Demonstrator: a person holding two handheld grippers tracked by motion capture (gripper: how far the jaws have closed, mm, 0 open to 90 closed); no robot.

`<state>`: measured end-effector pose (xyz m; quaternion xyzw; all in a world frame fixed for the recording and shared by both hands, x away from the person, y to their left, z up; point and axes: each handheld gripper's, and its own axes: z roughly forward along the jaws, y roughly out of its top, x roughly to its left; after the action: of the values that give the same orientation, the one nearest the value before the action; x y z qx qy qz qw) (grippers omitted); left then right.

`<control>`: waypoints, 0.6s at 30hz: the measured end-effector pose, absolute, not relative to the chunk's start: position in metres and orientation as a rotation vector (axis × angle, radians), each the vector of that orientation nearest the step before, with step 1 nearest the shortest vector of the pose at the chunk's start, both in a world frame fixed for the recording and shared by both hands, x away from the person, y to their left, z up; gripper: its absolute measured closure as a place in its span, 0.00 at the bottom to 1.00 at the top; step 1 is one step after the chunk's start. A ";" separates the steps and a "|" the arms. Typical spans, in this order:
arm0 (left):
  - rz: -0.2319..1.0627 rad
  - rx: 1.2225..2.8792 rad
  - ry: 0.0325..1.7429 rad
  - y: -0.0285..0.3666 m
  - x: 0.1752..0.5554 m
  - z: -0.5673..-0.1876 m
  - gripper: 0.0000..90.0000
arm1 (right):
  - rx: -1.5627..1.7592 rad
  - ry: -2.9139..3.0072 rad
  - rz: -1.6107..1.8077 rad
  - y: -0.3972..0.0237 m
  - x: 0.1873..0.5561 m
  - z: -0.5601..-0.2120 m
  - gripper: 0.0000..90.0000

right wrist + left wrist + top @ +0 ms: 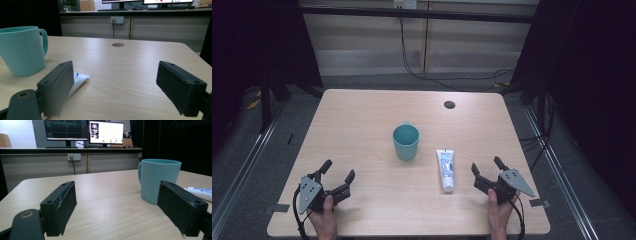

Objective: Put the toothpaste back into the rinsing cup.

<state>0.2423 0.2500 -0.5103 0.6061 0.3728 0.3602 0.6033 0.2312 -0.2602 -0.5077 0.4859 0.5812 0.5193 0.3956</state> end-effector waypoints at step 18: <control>0.834 1.403 0.863 0.250 0.242 -0.510 0.18 | 1.267 1.528 1.284 -0.259 0.234 -0.506 0.17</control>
<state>0.2423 0.2500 -0.5103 0.6061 0.3728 0.3602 0.6032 0.2341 -0.2591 -0.5063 0.4959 0.5981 0.5026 0.3790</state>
